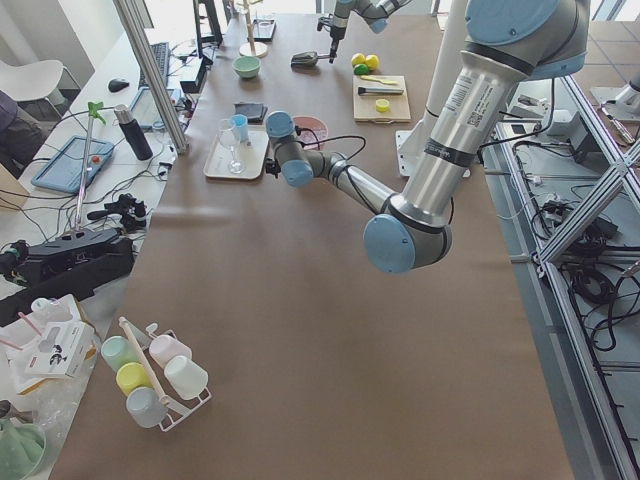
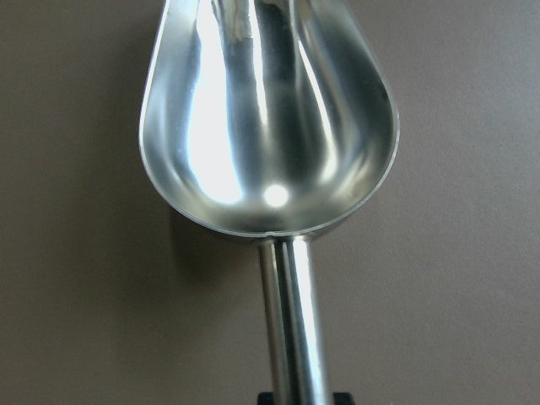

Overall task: Put ice in cup with scoop
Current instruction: 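Reach the left gripper to the pink bowl while the right grasps the scoop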

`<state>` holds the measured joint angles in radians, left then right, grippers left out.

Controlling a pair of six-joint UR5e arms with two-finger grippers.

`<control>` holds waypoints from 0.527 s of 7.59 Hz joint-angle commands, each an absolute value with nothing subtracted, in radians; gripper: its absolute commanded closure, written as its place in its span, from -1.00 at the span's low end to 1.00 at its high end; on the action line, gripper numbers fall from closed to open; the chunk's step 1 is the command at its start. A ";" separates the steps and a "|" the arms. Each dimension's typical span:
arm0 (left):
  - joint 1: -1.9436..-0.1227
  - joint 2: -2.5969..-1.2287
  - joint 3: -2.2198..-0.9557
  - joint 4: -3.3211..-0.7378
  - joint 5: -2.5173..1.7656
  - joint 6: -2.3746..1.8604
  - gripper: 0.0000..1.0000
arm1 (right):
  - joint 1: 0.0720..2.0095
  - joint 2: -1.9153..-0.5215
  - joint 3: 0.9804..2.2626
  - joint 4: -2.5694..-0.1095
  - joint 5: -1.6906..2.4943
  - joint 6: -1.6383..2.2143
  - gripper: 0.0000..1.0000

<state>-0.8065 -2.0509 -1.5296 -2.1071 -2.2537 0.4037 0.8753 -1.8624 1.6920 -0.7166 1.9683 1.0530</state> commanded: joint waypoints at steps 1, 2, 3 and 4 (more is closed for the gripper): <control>-0.773 -2.146 -1.434 -2.108 -2.255 0.373 -0.99 | 0.877 -1.870 1.709 -0.698 2.024 0.978 1.00; -0.755 -2.195 -1.402 -2.109 -2.253 0.327 -0.99 | 0.912 -1.871 1.785 -0.772 2.064 0.933 1.00; -0.746 -2.222 -1.370 -2.111 -2.253 0.324 -0.99 | 0.940 -1.868 1.890 -0.907 2.065 0.860 1.00; -0.739 -2.233 -1.356 -2.111 -2.253 0.322 -0.99 | 0.959 -1.847 1.995 -1.054 2.065 0.782 1.00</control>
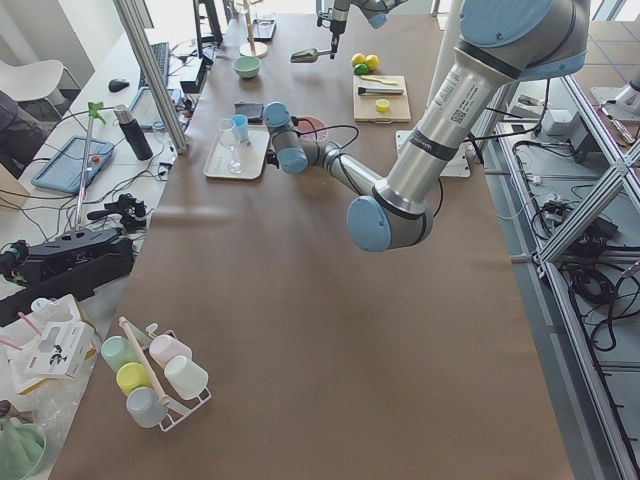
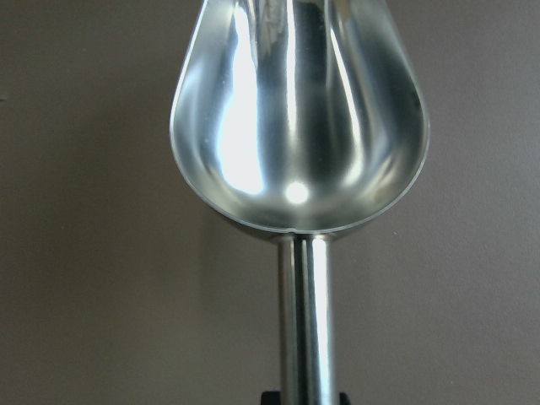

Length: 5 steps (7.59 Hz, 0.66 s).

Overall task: Put ice in cup with scoop
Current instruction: 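Reach the left gripper to the pink bowl while the right grasps the scoop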

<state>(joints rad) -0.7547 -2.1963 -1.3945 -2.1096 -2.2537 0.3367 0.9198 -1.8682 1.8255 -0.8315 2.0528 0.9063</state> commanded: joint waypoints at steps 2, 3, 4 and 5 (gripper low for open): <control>-0.726 -2.252 -1.330 -2.132 -2.249 0.319 -0.99 | 0.965 -1.754 2.057 -1.195 2.056 0.624 1.00; -0.719 -2.252 -1.322 -2.161 -2.247 0.296 -0.99 | 0.972 -1.728 2.068 -1.195 2.048 0.536 1.00; -0.706 -2.252 -1.303 -2.228 -2.247 0.225 -0.99 | 0.983 -1.683 2.072 -1.210 2.062 0.490 1.00; -0.697 -2.249 -1.280 -2.281 -2.234 0.215 -0.99 | 0.986 -1.660 2.072 -1.245 2.081 0.416 1.00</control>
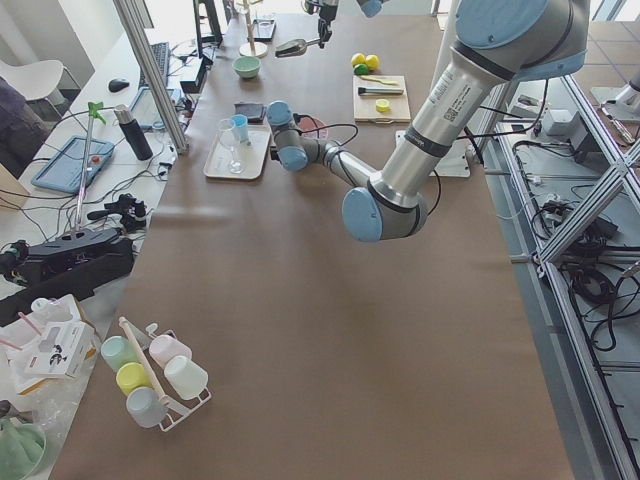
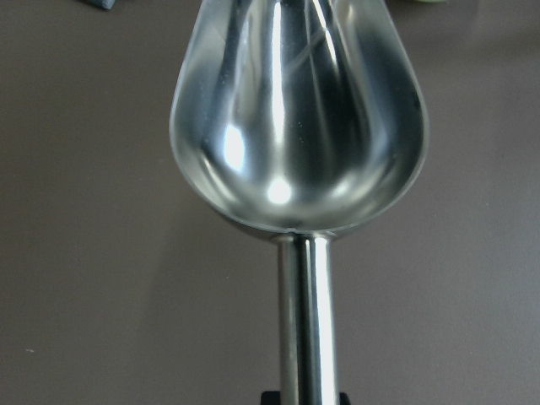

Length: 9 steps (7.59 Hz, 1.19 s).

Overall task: Put ice in cup with scoop
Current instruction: 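Lift the metal scoop with the right gripper and carry it toward the pink bowl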

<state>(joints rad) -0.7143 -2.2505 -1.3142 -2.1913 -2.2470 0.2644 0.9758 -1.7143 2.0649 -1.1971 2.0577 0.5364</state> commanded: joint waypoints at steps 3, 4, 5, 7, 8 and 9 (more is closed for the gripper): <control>-0.689 -2.247 -1.278 -2.310 -2.224 0.207 -0.99 | 1.009 -1.614 2.161 -1.464 2.095 0.138 1.00; -0.689 -2.244 -1.279 -2.313 -2.224 0.207 -0.99 | 1.009 -1.567 2.227 -1.620 2.097 0.006 1.00; -0.687 -2.244 -1.279 -2.315 -2.224 0.207 -0.99 | 1.008 -1.404 2.211 -1.857 2.088 -0.167 1.00; -0.684 -2.241 -1.278 -2.319 -2.223 0.207 -0.98 | 0.994 -1.280 2.178 -2.029 2.018 -0.393 1.00; -0.683 -2.241 -1.279 -2.319 -2.218 0.207 -0.99 | 0.948 -1.235 2.175 -2.034 1.953 -0.414 1.00; -0.677 -2.241 -1.279 -2.319 -2.214 0.196 -0.99 | 0.939 -1.167 2.142 -2.067 1.938 -0.417 1.00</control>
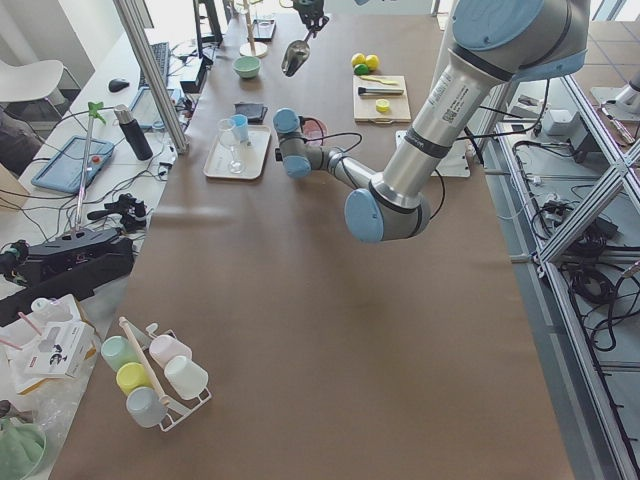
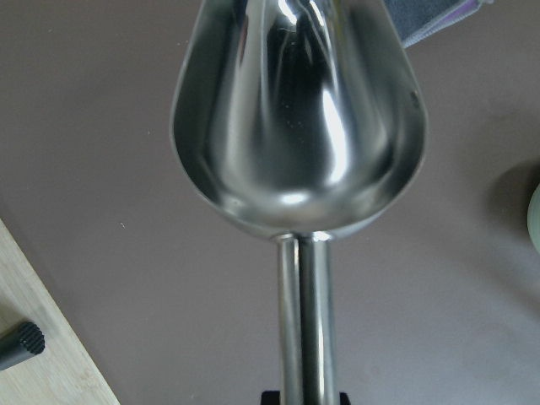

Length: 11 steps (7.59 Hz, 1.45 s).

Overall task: Put ice in cup with scoop
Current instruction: 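Lift the metal scoop with the right gripper and carry it toward the pink bowl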

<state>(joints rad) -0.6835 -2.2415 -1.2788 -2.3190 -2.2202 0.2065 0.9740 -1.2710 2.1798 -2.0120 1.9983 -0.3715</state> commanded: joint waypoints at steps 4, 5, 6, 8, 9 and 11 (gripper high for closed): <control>-0.676 -2.241 -1.279 -2.327 -2.214 0.187 -0.99 | 0.822 -0.821 1.991 -2.403 1.818 -0.425 1.00; -0.675 -2.241 -1.279 -2.327 -2.214 0.187 -0.98 | 0.819 -0.754 1.938 -2.464 1.787 -0.490 1.00; -0.676 -2.241 -1.279 -2.327 -2.214 0.187 -0.99 | 0.799 -0.730 1.915 -2.477 1.761 -0.530 1.00; -0.675 -2.241 -1.279 -2.327 -2.214 0.186 -0.98 | 0.757 -0.704 1.919 -2.558 1.700 -0.528 1.00; -0.676 -2.240 -1.279 -2.327 -2.214 0.186 -0.99 | 0.706 -0.701 1.910 -2.591 1.650 -0.502 1.00; -0.675 -2.241 -1.279 -2.327 -2.214 0.186 -0.99 | 0.669 -0.556 1.731 -2.675 1.626 -0.495 1.00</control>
